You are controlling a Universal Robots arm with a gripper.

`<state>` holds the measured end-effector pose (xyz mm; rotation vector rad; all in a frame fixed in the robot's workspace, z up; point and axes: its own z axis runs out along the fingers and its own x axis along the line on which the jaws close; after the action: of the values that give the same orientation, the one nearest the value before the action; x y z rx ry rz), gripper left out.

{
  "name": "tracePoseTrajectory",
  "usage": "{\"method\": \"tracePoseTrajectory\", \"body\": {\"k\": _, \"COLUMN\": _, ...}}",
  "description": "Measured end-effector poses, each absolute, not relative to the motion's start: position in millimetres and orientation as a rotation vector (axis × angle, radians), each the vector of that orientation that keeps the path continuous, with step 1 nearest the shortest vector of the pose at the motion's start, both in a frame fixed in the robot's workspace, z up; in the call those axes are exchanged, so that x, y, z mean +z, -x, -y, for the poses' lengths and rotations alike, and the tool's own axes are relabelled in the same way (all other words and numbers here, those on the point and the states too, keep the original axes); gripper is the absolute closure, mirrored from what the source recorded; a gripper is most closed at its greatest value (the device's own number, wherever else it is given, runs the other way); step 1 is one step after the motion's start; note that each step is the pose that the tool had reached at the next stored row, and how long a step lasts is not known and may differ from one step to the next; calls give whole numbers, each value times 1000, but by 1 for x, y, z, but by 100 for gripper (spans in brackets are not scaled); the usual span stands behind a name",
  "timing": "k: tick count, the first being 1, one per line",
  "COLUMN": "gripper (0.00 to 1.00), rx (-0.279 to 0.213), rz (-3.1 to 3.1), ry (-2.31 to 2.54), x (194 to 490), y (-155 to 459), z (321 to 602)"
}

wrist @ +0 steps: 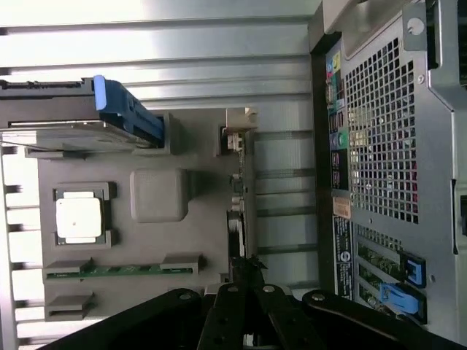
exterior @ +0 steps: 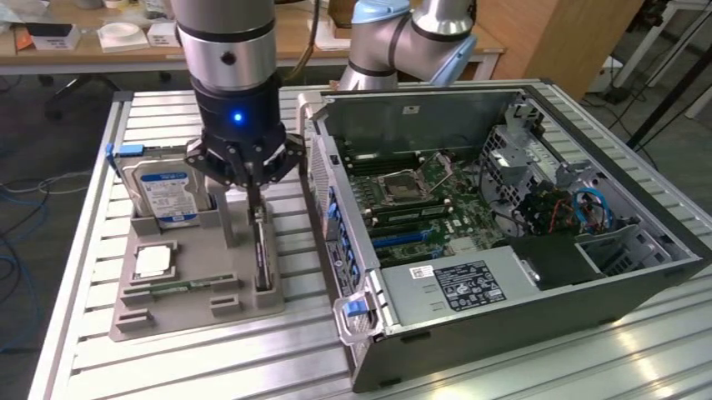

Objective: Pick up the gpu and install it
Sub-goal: 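Pick up the gpu and move the gpu toward the slot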

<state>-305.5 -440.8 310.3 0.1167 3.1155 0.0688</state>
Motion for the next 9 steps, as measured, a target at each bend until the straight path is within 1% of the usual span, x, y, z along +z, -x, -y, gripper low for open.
{"method": "tracePoseTrajectory", "body": {"k": 9, "gripper": 89, "rx": 69, "rz": -3116, "ry": -117, "x": 294, "y": 306, "z": 450}}
